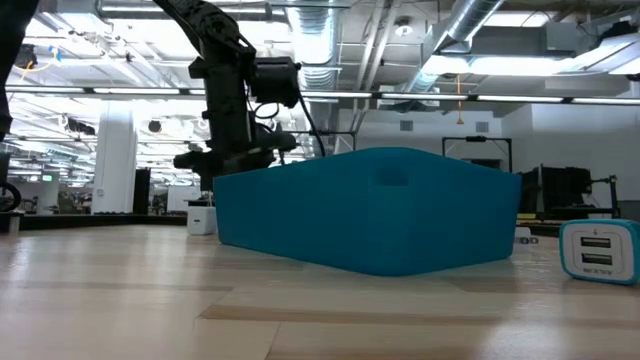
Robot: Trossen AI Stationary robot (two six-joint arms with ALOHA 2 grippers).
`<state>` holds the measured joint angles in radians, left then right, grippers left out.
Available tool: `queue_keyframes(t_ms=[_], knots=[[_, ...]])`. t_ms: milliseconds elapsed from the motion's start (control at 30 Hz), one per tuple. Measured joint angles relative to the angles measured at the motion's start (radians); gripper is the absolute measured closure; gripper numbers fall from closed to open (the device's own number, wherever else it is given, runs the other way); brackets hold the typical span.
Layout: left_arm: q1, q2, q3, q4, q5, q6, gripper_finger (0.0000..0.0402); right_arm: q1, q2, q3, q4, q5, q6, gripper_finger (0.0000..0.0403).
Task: Pick & Place Office items
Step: Put the top blue charger adapter into the blue bin
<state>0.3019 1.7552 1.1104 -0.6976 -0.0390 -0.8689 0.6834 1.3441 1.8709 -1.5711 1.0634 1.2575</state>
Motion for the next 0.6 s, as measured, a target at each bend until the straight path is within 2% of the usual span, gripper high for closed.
queue_keyframes(t_ms=[600], knots=[[0.057,-0.007,0.012,-0.027,-0.04,0.093,0.0204,-0.032,0.0,0.0,0.0,0.0,-0.009,0.0178]])
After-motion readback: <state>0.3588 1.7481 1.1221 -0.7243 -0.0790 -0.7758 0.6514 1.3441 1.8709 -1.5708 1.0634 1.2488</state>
